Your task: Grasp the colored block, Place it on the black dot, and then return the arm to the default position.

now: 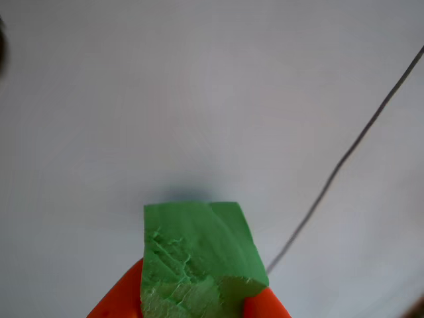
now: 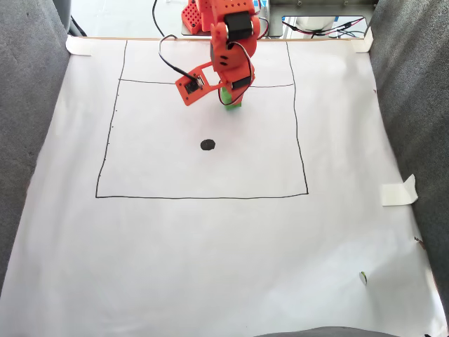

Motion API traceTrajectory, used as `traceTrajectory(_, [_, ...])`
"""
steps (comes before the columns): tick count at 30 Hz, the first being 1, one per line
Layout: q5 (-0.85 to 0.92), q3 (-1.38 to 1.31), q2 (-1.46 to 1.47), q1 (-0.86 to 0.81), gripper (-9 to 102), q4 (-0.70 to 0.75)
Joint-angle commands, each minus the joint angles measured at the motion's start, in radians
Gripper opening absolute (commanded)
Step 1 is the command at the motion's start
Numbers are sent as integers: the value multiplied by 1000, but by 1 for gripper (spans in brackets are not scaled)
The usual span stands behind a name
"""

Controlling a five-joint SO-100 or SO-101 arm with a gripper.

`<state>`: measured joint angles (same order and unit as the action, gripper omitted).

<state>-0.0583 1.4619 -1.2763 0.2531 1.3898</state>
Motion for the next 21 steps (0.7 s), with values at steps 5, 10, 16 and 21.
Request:
traceTrajectory(5, [-322, -173, -31, -64, 0, -48])
traceTrajectory(10, [-453, -279, 17, -120, 0, -38])
traceTrajectory(16, [-522, -371, 84, -181, 0, -35])
traceTrajectory(21, [-538, -456, 149, -202, 0, -18])
